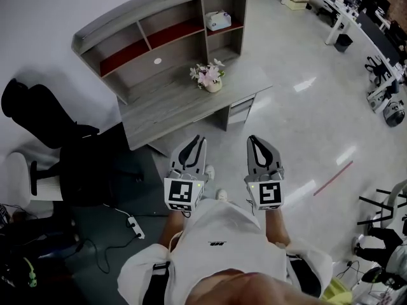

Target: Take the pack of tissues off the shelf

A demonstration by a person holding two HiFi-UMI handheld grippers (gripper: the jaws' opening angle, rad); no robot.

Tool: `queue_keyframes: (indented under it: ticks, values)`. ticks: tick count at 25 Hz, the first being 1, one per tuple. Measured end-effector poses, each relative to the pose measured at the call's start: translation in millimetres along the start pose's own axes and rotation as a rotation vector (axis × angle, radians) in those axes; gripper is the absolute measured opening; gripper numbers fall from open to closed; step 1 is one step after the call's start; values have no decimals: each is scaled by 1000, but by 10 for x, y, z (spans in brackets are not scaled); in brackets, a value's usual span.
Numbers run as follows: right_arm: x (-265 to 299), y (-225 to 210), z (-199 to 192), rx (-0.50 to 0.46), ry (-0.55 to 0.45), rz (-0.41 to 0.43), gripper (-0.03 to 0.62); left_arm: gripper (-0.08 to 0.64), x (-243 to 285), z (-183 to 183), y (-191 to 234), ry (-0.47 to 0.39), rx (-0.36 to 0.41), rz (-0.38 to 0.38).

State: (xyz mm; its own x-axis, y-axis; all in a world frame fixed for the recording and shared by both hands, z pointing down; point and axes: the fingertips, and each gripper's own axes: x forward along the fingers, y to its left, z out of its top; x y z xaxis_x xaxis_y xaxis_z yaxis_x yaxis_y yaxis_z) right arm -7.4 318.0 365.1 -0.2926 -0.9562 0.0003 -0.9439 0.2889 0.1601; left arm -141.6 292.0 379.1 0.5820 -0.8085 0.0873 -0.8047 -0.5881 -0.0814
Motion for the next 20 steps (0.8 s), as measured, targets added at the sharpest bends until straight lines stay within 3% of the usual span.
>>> queue_keyframes:
  ticks: [20]
  values:
    - [974,-353,-266,-25,70,-29,31,31,1007,-131,375,20,6,-117]
